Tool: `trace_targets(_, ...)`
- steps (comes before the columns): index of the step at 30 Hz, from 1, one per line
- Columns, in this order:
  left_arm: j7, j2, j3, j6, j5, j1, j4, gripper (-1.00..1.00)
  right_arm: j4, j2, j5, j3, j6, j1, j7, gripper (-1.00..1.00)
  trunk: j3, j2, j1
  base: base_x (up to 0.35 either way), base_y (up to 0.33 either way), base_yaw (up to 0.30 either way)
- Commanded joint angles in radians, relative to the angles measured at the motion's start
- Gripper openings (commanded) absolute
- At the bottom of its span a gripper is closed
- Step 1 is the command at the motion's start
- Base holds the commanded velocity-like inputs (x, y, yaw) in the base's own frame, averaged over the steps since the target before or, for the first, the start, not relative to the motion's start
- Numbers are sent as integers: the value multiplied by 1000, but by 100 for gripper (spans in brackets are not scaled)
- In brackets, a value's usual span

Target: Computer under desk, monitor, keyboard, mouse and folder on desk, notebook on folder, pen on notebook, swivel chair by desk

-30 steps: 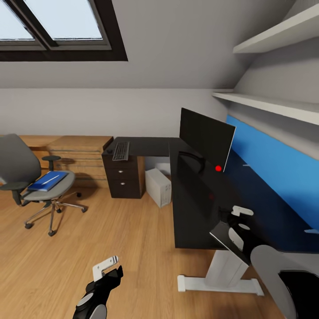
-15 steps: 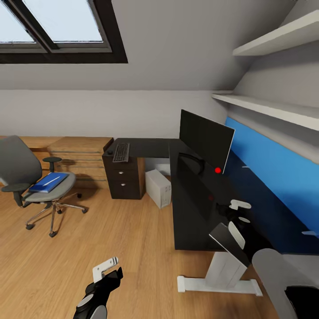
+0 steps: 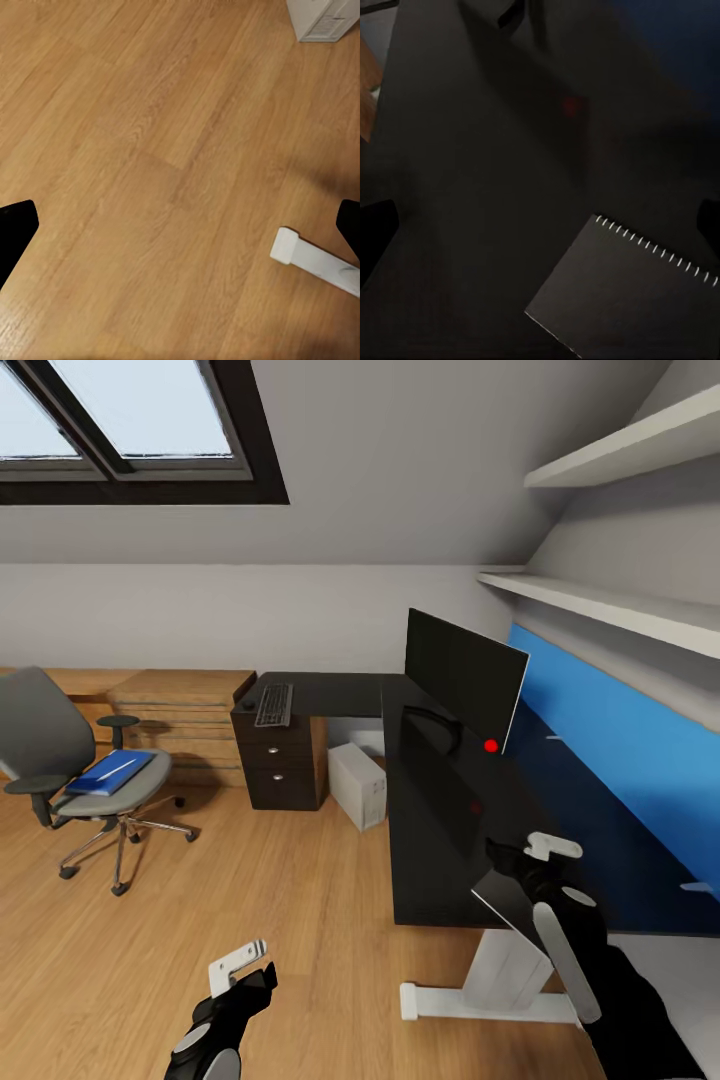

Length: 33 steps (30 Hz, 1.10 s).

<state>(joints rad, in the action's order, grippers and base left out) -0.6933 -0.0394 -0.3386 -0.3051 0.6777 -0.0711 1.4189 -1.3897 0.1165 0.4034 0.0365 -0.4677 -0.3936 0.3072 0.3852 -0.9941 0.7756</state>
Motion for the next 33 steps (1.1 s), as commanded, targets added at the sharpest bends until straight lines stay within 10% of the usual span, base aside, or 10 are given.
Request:
trace_targets(1, -7, -1, -2, -3, 5, -1, 2, 100, -18, 1, 17, 3, -4, 12, 12, 100, 1, -1, 0, 0, 0, 0)
trace_targets(33, -4, -2, -2, -3, 6, -1, 2, 100, -106, -55, 36, 16, -8, 60, 18, 100, 1, -1, 0, -222, 41, 0)
